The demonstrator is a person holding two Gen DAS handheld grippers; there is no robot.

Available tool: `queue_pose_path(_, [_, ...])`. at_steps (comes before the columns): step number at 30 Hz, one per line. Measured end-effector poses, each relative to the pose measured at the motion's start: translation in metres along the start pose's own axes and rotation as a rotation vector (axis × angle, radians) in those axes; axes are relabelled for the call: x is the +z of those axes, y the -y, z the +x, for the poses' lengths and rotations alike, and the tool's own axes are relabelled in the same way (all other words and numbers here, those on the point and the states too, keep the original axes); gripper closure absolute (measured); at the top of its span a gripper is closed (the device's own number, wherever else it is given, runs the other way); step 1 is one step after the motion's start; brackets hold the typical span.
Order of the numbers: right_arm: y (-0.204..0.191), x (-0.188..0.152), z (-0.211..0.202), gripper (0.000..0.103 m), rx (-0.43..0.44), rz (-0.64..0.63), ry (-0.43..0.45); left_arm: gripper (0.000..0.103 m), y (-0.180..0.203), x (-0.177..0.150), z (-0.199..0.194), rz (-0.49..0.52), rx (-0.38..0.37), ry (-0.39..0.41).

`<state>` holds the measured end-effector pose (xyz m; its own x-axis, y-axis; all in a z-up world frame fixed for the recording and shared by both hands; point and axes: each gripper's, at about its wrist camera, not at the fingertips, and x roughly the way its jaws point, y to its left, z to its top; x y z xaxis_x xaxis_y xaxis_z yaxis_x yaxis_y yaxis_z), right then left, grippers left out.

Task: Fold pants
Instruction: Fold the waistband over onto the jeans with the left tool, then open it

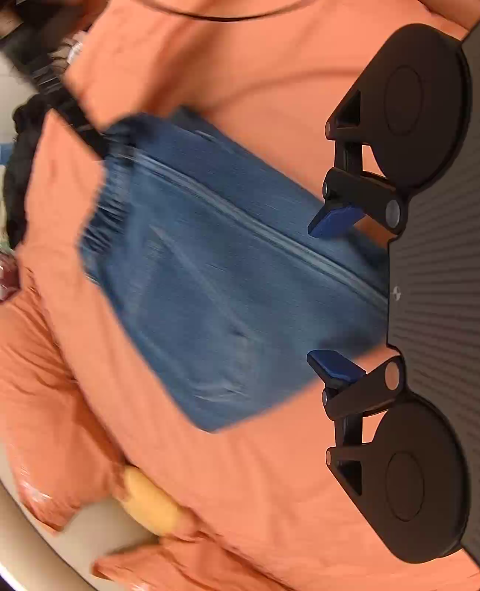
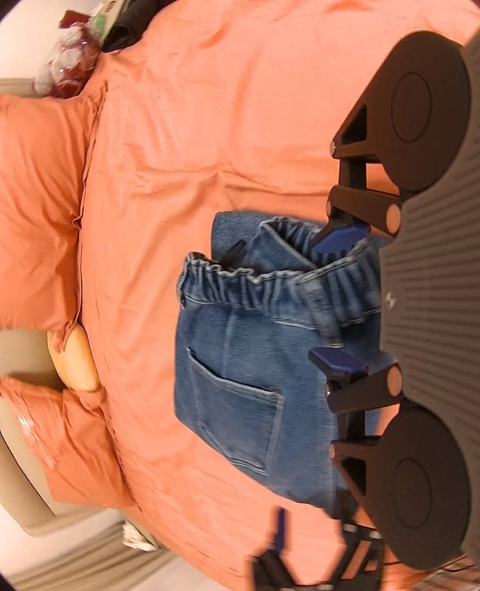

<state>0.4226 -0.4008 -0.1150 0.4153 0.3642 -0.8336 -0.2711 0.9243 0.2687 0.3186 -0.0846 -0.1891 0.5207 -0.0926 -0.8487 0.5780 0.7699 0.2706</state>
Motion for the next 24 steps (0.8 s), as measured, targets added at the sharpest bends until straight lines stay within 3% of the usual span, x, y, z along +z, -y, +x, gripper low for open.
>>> queue_pose_path(4, [-0.001,0.007,0.020,0.042,-0.031,0.040,-0.032,0.023,-0.014,-0.030,0.015,-0.087,-0.024,-0.031])
queue_pose_path(7, [0.003,0.009,0.036,0.041,-0.048,0.079,-0.068,0.030,-0.022,-0.039,0.025,-0.179,-0.044,-0.016])
queue_pose_path(8, [0.004,0.008,0.040,0.045,-0.043,0.094,-0.083,0.036,-0.025,-0.039,0.028,-0.208,-0.048,-0.011])
queue_pose_path(9, [0.005,0.008,0.043,0.061,-0.025,0.115,-0.092,0.051,-0.029,-0.039,0.032,-0.241,-0.061,-0.011])
queue_pose_path(10, [0.003,0.008,0.042,0.064,-0.016,0.127,-0.093,0.054,-0.032,-0.037,0.035,-0.269,-0.070,-0.022])
queue_pose_path(11, [-0.003,0.009,0.040,0.065,-0.033,0.095,-0.086,0.061,-0.034,-0.036,0.036,-0.275,-0.070,-0.032])
queue_pose_path(15, [-0.042,0.017,0.010,0.078,-0.060,-0.109,-0.026,0.072,-0.033,-0.035,0.034,-0.228,-0.038,-0.041])
queue_pose_path(19, [-0.059,0.011,-0.021,0.082,-0.043,-0.227,0.002,0.077,-0.034,-0.041,0.034,-0.233,-0.021,-0.050])
queue_pose_path(24, [-0.037,-0.028,0.001,0.084,-0.070,-0.180,-0.090,0.083,-0.024,-0.051,0.037,-0.156,0.024,-0.065])
